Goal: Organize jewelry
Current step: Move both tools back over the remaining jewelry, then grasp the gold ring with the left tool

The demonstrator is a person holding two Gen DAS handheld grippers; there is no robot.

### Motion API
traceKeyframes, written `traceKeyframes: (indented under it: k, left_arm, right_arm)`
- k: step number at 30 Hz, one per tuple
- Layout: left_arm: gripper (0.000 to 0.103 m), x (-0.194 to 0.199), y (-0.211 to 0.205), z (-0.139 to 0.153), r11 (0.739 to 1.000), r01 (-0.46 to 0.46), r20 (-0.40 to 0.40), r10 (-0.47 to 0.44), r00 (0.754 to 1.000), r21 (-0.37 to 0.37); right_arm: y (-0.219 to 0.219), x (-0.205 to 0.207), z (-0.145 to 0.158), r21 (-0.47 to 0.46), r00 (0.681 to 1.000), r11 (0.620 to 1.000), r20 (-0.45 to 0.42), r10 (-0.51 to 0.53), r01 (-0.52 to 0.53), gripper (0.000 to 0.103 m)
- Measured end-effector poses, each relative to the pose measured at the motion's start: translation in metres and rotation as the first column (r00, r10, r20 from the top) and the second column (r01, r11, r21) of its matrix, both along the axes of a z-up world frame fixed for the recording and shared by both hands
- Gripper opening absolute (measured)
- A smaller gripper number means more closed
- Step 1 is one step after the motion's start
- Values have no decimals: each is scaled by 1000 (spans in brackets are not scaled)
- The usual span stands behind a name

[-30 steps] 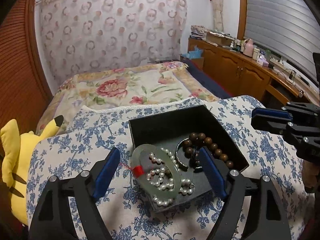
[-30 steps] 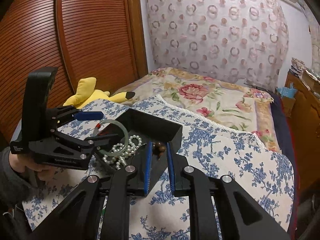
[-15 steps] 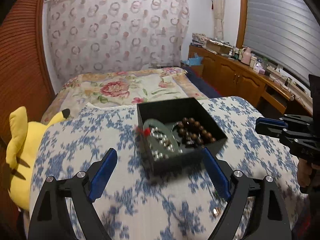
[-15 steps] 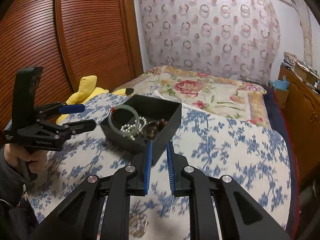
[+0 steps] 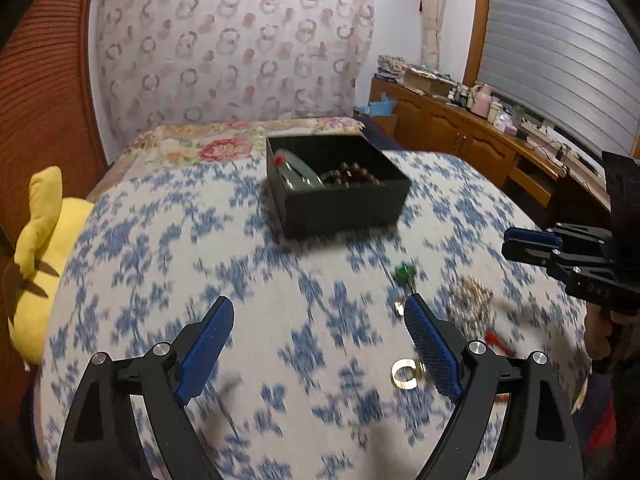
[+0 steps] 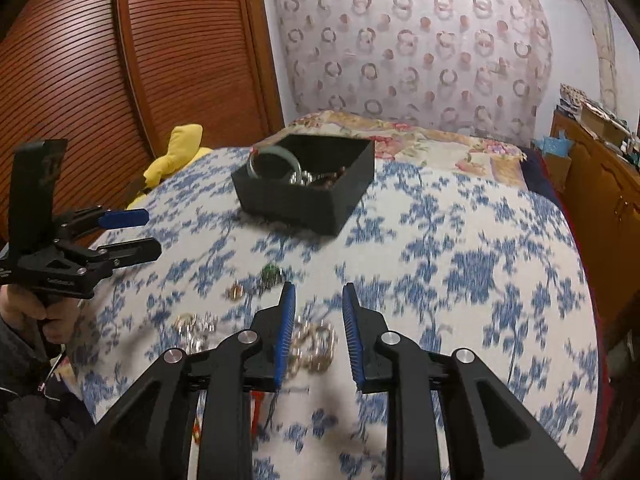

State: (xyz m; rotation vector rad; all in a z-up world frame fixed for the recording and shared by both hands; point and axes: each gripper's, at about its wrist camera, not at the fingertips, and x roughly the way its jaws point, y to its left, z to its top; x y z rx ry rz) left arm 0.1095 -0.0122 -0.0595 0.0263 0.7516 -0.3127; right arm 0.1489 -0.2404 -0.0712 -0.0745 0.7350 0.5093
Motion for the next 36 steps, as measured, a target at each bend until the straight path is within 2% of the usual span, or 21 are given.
traceKeyframes:
  k: [9,13,17,26,32,33,35,36]
  left_arm:
    - [81,-32,-19,-17,995,97,-46,-96,994,21]
    - [68,-35,-27,-22,992,121,-71,-118,990,31]
    - [58,-31,-36,-27,990,136,-99,-131,986,41]
    - [44,-18,-48,-37,986,140,-135,-127,983,91]
    - [43,-16,-55,-37,983,144,-129,-129,983,114]
    - [41,-17,-55,-37,982,145,-124,-130,984,118]
    - [22,-19,-55,-37,982,147,-117,-133,984,120]
    - [22,-19,-53,-36,983,145,-116,-131,984,115]
  right_arm:
    - [-1,-20,-30,-29,998,1000,-68,-12,10,27]
    - [2,-27,-35,-19,997,1000,-83,5,-7,27]
    - [2,-29,-38,-14,997,1000,-78,16,-18,27]
    - [0,-34,-37,-2,999,1000,-36,12,-12,27]
    - [1,-37,-36,-12,1000,1000,-19,13,-13,27]
    - [1,-37,-36,-13,1000,1000,-19,13,-13,27]
    - [2,-37,-36,-14,1000,1000,-19,13,-13,27]
    - [2,-37,-36,-14,1000,1000,-19,13,-14,27]
